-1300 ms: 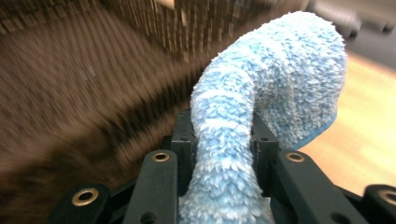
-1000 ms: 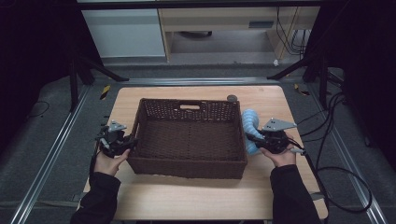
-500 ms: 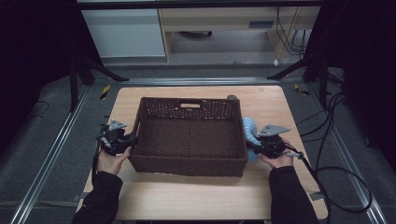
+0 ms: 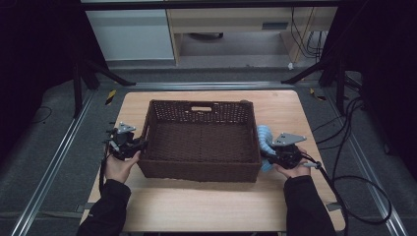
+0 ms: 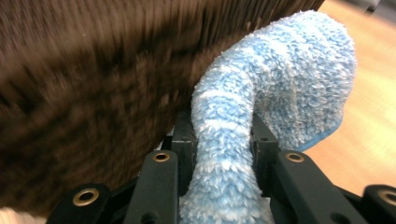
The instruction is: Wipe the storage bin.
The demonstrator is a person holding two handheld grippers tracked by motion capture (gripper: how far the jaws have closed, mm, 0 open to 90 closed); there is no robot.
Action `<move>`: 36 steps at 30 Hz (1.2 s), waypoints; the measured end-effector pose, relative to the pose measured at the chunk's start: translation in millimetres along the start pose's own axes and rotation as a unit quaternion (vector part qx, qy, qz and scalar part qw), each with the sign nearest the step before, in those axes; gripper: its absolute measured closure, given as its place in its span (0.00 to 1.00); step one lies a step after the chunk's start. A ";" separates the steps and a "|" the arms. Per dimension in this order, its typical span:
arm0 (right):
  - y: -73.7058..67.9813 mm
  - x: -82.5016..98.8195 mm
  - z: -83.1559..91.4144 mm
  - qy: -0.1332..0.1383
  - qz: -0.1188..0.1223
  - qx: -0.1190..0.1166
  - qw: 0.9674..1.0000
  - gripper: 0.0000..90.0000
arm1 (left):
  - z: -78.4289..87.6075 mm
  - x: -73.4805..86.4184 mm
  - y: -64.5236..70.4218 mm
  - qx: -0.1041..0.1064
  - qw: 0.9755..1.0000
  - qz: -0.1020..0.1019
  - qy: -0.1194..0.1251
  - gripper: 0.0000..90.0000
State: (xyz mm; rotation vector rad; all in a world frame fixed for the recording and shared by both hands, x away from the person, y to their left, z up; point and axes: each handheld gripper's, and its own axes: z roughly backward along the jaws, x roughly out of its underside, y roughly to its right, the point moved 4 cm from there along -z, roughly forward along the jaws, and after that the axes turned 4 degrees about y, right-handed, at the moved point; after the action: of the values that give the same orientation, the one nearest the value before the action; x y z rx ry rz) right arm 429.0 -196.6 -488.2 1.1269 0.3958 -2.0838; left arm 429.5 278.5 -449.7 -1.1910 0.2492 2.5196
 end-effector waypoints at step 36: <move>-11.8 1.8 32.6 0.030 0.006 -0.012 0.999 0.79 | -15.5 -12.0 0.4 -0.011 1.000 0.007 0.004 0.78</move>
State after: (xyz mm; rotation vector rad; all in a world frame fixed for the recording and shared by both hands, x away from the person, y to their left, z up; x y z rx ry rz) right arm 400.5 -207.6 -471.8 1.1782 0.4413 -2.0339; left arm 447.5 270.8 -450.2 -1.2131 0.2327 2.5359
